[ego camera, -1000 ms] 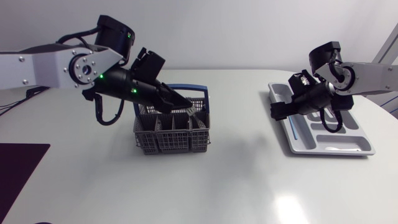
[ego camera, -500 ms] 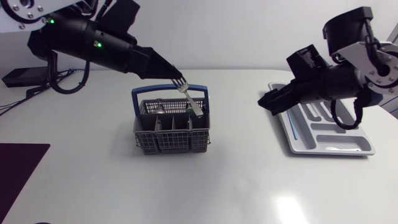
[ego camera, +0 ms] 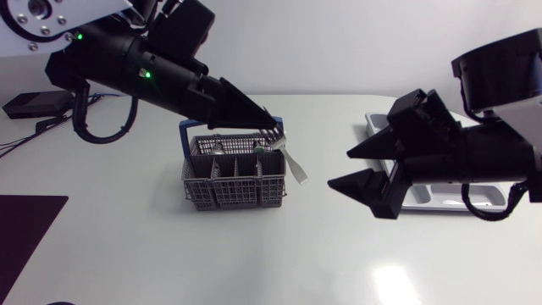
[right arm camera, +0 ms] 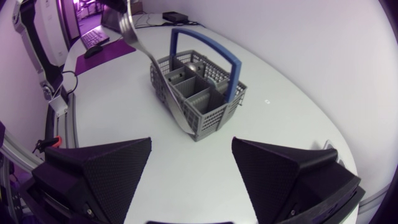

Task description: Unload the cutlery basket into the drawer organizer.

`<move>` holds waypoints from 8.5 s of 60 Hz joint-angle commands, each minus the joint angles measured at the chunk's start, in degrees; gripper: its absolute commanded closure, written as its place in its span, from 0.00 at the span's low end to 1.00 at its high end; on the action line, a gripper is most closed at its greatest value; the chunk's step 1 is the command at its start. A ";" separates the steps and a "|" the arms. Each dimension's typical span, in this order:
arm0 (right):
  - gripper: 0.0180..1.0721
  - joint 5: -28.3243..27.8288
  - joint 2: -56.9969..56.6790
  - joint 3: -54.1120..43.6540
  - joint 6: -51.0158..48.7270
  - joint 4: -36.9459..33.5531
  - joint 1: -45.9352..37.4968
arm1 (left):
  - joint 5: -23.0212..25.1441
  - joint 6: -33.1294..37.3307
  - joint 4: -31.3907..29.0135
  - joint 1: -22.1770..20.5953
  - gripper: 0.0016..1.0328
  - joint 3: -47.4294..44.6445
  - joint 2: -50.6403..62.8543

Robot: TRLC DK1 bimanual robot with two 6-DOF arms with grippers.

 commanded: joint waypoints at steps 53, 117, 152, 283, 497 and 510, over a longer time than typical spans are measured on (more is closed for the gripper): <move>0.95 -5.70 2.69 -7.45 -1.48 9.98 10.66 | 3.96 -0.80 -2.37 -6.84 0.97 1.04 7.33; 0.95 8.37 25.02 12.59 0.98 13.41 -34.08 | -24.43 -3.79 16.79 9.68 0.25 -12.50 -9.55; 0.95 30.16 59.73 45.11 9.60 16.84 -40.23 | -32.96 -1.33 20.66 11.00 0.24 -23.40 -15.00; 0.93 -2.53 52.09 39.93 18.83 5.77 0.81 | -34.80 9.84 40.61 21.55 0.67 -45.37 -2.17; 0.29 -3.50 17.11 -3.49 11.00 1.81 4.68 | -13.62 -1.50 -14.59 11.70 0.52 -8.10 6.71; 0.29 -3.50 15.79 -3.75 11.62 0.93 4.59 | -13.45 -3.52 -12.83 9.68 0.52 -7.84 10.40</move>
